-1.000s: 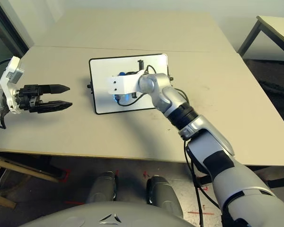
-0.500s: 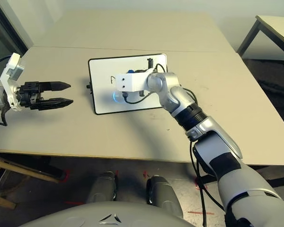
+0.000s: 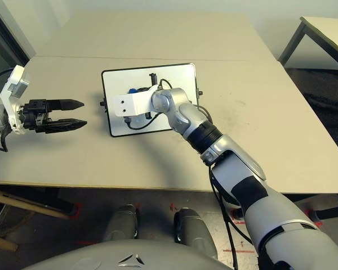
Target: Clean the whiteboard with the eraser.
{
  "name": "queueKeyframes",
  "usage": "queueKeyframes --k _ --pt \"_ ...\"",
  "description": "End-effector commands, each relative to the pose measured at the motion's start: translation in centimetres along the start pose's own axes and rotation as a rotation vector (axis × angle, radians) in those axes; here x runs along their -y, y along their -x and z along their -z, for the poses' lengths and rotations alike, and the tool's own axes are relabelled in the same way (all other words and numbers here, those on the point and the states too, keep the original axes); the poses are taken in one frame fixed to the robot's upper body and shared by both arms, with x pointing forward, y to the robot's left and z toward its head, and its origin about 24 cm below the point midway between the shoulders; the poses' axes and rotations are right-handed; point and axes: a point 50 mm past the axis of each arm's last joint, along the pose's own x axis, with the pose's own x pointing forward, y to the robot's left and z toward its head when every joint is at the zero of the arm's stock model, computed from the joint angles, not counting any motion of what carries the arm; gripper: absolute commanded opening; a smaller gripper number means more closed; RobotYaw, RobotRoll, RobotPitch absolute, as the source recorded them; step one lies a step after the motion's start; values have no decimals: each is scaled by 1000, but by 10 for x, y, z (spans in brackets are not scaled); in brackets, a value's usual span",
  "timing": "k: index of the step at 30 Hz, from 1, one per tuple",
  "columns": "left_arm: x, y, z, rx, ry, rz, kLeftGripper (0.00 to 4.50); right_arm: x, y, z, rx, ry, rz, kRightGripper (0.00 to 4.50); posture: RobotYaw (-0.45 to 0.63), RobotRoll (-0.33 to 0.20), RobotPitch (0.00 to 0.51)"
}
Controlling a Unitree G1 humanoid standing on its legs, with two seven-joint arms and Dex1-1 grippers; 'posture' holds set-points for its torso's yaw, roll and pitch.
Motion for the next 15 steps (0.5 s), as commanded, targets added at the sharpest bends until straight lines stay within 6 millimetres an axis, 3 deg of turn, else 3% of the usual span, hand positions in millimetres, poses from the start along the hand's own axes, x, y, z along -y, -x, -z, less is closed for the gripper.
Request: queueKeyframes --k 1,15 --pt "1 2 -4 8 -14 -5 4500 -3 -3 1 -16 25 -14 339 298 0 33" --pt "1 -2 -5 13 -15 1 4500 -15 -3 -2 3 45 -74 339 291 0 33"
